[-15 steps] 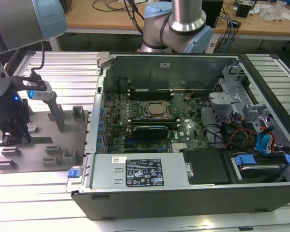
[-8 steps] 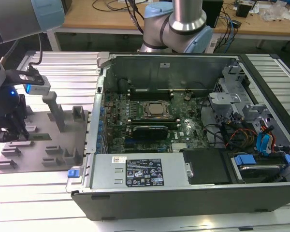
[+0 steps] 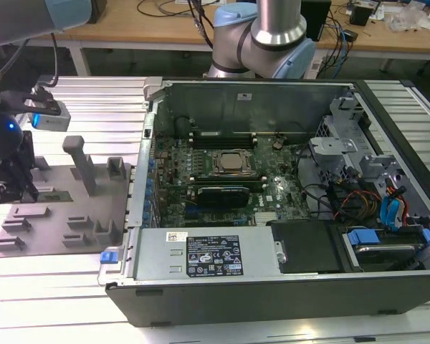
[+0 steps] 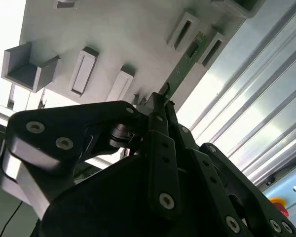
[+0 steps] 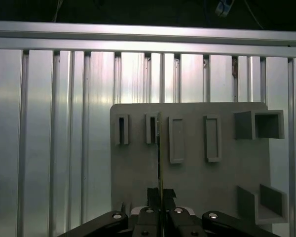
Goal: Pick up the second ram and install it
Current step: 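Pick up the second ram and move it above second insertion slot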
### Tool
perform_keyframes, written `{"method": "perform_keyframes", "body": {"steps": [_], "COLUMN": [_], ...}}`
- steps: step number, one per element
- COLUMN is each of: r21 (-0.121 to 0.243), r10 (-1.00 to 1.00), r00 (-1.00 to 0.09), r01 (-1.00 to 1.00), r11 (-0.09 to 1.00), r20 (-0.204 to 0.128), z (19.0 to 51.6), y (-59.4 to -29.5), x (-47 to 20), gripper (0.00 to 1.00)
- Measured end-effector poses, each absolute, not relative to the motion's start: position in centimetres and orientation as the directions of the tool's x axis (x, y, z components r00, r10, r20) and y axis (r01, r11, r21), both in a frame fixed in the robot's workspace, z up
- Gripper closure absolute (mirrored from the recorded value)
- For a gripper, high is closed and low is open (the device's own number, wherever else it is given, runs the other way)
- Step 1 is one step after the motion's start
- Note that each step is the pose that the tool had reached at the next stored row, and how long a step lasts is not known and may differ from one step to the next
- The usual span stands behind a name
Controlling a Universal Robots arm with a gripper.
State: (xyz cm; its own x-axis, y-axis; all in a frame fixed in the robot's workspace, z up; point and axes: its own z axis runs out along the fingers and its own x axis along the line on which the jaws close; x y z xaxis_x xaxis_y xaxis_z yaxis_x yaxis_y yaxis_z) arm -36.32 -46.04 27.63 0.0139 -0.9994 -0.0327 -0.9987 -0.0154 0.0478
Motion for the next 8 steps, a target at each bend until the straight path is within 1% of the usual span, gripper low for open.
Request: {"method": "perform_keyframes", "body": {"steps": [8], "r21": [0.048], "r10": [-0.999], "r00": [0.014], "r01": [-0.999], "r11": [-0.015], "r20": [-0.033], "z": [29.2], "y": [-46.0], "x": [-36.3], "gripper": [0.89]}}
